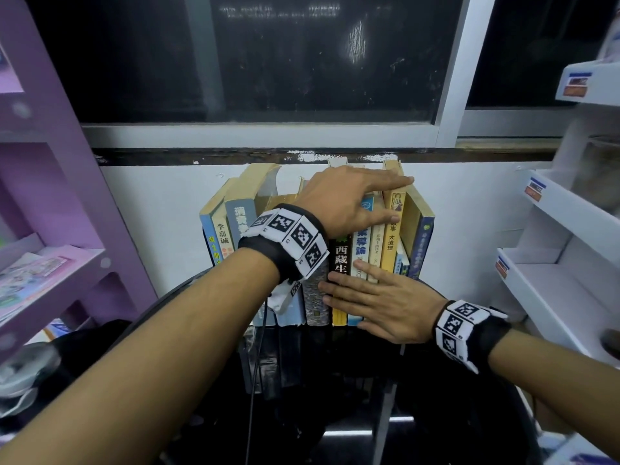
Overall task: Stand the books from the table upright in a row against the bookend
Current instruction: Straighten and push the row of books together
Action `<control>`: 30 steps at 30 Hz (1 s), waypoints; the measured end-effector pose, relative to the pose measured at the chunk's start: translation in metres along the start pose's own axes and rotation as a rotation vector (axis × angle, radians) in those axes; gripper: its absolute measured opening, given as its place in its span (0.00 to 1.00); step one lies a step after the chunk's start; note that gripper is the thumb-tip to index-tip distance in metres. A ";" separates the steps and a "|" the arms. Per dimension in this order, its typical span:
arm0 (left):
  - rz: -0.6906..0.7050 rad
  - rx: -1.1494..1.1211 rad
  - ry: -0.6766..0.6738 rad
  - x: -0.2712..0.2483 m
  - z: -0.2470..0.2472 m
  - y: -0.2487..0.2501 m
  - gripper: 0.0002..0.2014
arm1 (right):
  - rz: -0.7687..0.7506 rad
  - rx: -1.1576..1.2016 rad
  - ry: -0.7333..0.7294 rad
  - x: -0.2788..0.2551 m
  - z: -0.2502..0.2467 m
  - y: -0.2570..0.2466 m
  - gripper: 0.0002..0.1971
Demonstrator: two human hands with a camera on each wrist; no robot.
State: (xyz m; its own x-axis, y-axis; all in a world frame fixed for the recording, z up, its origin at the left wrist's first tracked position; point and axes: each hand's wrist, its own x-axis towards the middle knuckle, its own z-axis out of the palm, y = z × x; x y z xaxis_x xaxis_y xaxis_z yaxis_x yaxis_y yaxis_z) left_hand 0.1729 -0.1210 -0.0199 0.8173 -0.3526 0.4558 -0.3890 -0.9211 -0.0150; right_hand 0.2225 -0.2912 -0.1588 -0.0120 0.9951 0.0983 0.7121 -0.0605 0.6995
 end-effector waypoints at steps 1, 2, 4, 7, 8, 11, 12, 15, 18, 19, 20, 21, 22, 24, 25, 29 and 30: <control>0.000 0.003 0.005 0.000 0.000 0.000 0.29 | 0.000 -0.003 -0.003 0.000 0.000 0.000 0.34; -0.004 0.007 0.009 0.000 0.001 0.000 0.29 | -0.001 -0.006 -0.005 0.000 0.001 0.000 0.34; -0.012 0.019 0.012 0.000 0.002 0.000 0.29 | -0.001 -0.017 -0.005 0.000 0.002 0.001 0.34; -0.020 0.044 0.017 0.000 0.003 0.000 0.29 | -0.001 -0.020 -0.005 0.001 0.003 0.002 0.34; -0.025 0.047 0.018 0.001 0.003 0.000 0.29 | -0.001 -0.019 -0.004 0.001 0.004 0.002 0.34; -0.034 0.046 0.012 0.001 0.004 -0.001 0.29 | -0.003 -0.014 -0.001 0.002 0.005 0.004 0.34; -0.032 0.046 0.009 0.002 0.004 -0.001 0.29 | -0.004 -0.013 -0.002 0.002 0.005 0.004 0.34; -0.021 0.037 0.001 0.002 0.004 -0.002 0.29 | -0.008 -0.010 -0.002 0.001 0.007 0.004 0.34; -0.012 0.025 0.012 0.002 0.004 -0.003 0.29 | -0.007 -0.004 -0.001 0.001 0.007 0.004 0.33; -0.012 0.020 0.011 0.002 0.004 -0.004 0.29 | -0.008 0.000 0.000 0.002 0.007 0.004 0.33; -0.014 0.017 0.009 0.002 0.004 -0.004 0.29 | -0.008 0.004 0.000 0.002 0.007 0.004 0.33; -0.015 0.015 0.008 0.001 0.004 -0.004 0.29 | -0.007 0.010 0.001 0.002 0.006 0.003 0.33; -0.018 0.014 0.008 0.001 0.004 -0.003 0.30 | -0.007 0.017 0.004 0.001 0.004 0.003 0.33; -0.022 0.013 0.007 0.001 0.003 -0.001 0.30 | -0.009 0.039 0.014 0.000 0.001 0.002 0.34; -0.021 0.013 0.004 0.000 0.003 -0.001 0.30 | -0.010 0.051 0.016 -0.002 0.000 0.000 0.34; -0.028 0.009 0.004 0.000 0.004 -0.001 0.29 | -0.018 0.064 0.010 -0.013 -0.004 -0.001 0.34; -0.032 0.009 0.006 0.000 0.004 -0.001 0.29 | -0.015 0.068 0.004 -0.016 -0.004 0.000 0.34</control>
State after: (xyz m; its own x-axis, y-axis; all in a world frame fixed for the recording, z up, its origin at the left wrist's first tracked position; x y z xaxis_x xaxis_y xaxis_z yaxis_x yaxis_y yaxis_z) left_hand 0.1749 -0.1206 -0.0241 0.8268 -0.3219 0.4614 -0.3588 -0.9334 -0.0082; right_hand 0.2199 -0.3074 -0.1577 -0.0259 0.9955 0.0911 0.7579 -0.0399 0.6512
